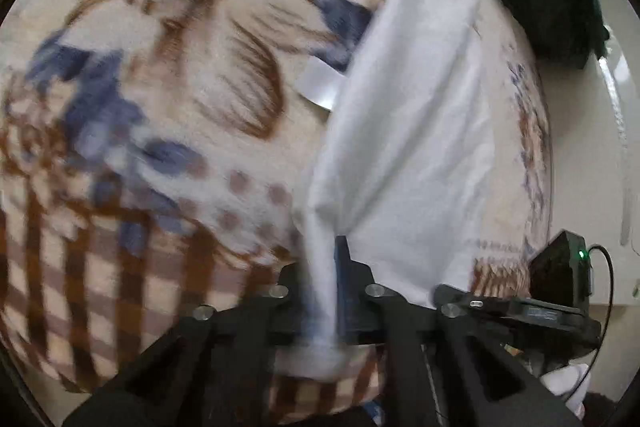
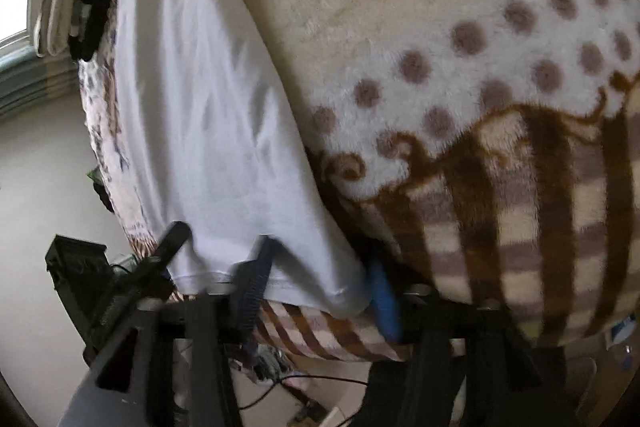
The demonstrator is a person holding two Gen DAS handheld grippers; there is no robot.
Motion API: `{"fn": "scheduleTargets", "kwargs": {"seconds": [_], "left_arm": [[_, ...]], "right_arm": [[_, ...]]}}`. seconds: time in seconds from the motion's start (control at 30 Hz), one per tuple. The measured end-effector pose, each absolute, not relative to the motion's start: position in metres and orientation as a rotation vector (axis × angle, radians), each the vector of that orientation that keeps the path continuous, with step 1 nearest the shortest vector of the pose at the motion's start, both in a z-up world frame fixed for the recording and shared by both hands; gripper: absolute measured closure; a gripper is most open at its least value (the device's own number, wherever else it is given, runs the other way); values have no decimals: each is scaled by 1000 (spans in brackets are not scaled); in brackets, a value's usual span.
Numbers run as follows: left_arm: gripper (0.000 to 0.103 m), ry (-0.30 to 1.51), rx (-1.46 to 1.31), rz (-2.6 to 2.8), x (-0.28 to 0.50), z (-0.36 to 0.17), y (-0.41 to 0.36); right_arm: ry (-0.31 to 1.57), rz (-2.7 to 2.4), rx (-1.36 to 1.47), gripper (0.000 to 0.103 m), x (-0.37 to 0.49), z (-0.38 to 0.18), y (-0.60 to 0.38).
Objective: Fold small clothes
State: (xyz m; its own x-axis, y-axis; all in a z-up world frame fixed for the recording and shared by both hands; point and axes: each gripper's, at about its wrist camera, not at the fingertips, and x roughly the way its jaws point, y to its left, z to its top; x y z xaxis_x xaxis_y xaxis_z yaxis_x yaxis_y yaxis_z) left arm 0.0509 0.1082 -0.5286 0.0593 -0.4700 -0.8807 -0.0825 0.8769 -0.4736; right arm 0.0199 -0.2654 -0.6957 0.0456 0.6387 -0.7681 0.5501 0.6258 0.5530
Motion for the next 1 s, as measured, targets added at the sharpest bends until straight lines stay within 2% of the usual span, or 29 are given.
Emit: {"fn": "scheduleTargets", "kwargs": {"seconds": [0.03,0.3,0.5,0.6,0.63,0.67,0.73,0.77,0.83,0.87,0.9,1.0], "left_arm": [[97,1482,-434,-308,48,-524,103],[97,1455,-467,-270,24,-497,94],[97,1544,-507,-282,-8,-503,76],[92,1619,-476,-251,-9,-516,70],[87,1627,-473,-233,-5,-517,69],[83,1632,-472,-208,-1,-514,71],[77,1614,-484,-187,7,-502,81],[74,1601,-470,-165,15,-492,87],[51,1538,-460,-150,36,-469,99],[45,1506,-466,-144,50,-459,103],[39,1474,-487,-152,63,-452,108],[39,1381,-540,-185,126,-436,109]], "right_arm": [[1609,103,1005,97,19,-695,-266],[1609,130,903,98,15,-663,-267],[1685,130,837,98,-9,-649,-292],[1729,135,811,96,-18,-656,-302],[1754,134,836,94,-18,-662,-307],[1776,134,839,85,-18,-667,-311],[1805,137,797,79,-11,-665,-320],[1787,140,760,64,-6,-656,-323],[1741,130,662,44,9,-632,-332],[1717,122,630,37,17,-621,-336],[1679,103,604,37,29,-607,-340],[1591,74,600,37,72,-579,-346]]}}
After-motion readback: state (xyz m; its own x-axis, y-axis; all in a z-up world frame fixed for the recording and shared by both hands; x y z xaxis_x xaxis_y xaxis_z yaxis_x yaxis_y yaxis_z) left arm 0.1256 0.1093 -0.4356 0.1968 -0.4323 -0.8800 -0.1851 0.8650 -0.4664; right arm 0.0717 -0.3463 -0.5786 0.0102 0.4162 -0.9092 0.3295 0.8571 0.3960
